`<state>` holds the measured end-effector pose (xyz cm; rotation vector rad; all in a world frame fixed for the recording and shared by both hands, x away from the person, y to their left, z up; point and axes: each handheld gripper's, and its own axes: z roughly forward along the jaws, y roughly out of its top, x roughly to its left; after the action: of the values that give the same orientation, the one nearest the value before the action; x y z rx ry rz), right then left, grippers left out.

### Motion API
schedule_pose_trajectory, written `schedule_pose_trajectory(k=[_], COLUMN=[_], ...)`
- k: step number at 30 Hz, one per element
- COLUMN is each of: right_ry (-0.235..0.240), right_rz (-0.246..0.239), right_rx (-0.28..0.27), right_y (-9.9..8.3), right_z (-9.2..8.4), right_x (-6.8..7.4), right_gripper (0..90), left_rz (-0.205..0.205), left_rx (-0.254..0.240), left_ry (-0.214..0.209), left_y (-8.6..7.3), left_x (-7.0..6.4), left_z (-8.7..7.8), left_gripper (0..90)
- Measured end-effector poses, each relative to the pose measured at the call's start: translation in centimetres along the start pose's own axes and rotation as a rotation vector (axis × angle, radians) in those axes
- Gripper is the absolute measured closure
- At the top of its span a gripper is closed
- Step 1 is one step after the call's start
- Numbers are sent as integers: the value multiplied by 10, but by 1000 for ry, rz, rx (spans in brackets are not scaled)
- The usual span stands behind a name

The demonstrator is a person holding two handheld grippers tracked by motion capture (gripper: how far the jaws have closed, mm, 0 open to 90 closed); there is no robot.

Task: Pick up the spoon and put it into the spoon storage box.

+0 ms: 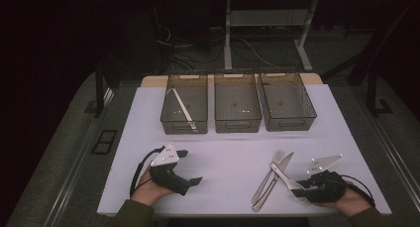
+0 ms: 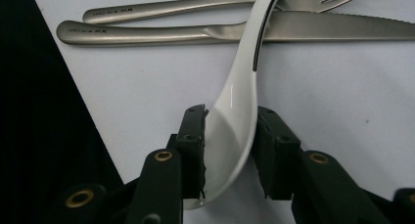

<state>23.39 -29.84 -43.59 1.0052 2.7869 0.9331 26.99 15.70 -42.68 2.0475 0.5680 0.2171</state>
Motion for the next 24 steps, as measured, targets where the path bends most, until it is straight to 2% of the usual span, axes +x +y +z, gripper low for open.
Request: schedule_pose_trajectory(k=[17, 24], right_ry=[5, -19], right_rz=[18, 15], right_rx=[-16, -17], right_y=[5, 6], right_z=[0, -2], right_x=[2, 3], right_gripper=[812, 816], left_rz=[3, -2], left_rx=[-1, -2], left_ry=[0, -10], left_y=[0, -1], left_x=[0, 0], left_z=[0, 1], left_gripper=[0, 0])
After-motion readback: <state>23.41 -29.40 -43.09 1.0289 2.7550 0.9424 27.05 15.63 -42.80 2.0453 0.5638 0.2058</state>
